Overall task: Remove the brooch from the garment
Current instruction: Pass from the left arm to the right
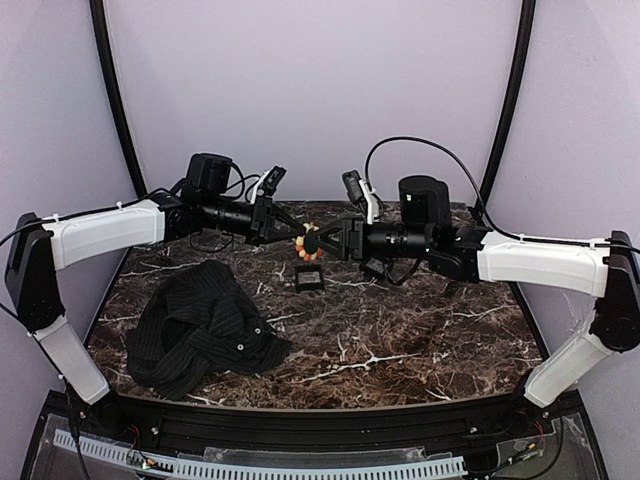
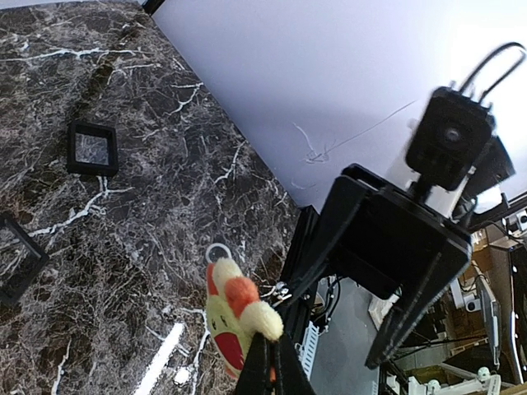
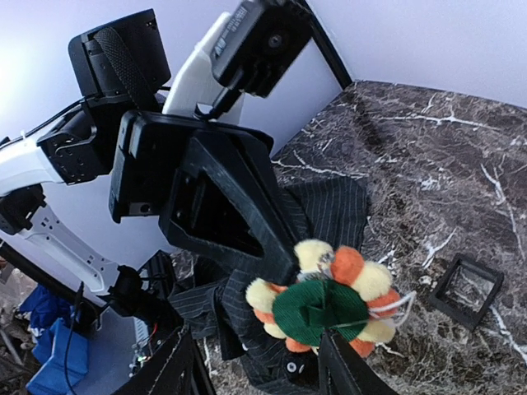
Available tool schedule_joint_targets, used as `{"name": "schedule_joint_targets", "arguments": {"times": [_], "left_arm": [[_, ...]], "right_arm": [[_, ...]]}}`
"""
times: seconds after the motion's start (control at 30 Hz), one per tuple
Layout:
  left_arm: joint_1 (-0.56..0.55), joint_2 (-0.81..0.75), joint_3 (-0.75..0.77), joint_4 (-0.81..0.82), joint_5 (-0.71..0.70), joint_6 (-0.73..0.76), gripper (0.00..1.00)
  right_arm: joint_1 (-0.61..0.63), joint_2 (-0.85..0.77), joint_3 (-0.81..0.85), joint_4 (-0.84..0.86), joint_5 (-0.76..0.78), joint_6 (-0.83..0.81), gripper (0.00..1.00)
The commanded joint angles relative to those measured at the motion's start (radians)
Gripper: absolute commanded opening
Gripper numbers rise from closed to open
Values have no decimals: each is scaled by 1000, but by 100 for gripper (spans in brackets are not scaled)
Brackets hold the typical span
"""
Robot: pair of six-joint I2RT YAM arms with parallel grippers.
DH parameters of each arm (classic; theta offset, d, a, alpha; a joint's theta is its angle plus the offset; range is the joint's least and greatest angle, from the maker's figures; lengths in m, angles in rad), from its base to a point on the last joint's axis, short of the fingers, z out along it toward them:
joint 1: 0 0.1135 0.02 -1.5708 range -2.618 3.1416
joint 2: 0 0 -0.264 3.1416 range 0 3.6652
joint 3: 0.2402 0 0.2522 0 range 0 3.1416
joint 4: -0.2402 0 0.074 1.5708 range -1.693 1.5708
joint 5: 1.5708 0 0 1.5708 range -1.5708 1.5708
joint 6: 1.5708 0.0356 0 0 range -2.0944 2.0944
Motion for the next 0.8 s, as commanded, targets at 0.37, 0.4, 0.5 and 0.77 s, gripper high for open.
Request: {"name": "schedule_joint_targets", "arguments": {"times": [0.37, 0.4, 0.5, 0.77], "left_arm": [[20, 56, 62, -136, -108, -27, 1], [21, 56, 62, -136, -108, -31, 1], [23, 59, 62, -135, -110, -35, 1], [23, 60, 62, -130, -106, -38, 1]], "right_arm": [[185, 183, 279, -354, 610, -218, 58], [191, 189, 284, -360, 617, -222, 57], [202, 214, 305, -383, 644, -229, 56], [229, 283, 387, -424, 721, -248, 44]]}}
